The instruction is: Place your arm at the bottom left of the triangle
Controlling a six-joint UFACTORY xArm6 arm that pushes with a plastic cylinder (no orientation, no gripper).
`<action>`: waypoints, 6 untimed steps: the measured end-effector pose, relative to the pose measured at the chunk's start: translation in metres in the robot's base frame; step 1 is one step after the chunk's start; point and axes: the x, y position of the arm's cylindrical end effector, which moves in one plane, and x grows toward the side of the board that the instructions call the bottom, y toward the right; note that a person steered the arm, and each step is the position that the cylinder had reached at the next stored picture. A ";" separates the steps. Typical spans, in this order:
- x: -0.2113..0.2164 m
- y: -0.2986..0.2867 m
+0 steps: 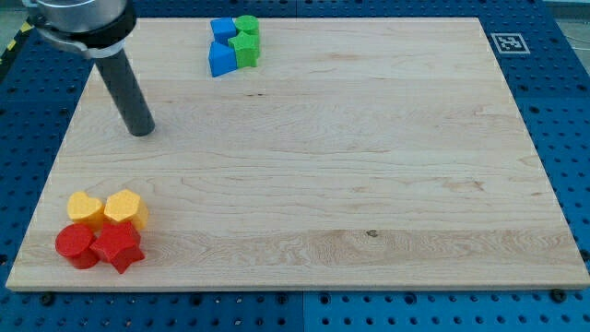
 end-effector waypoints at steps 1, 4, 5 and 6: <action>0.000 0.019; 0.000 0.023; 0.000 0.026; 0.000 0.027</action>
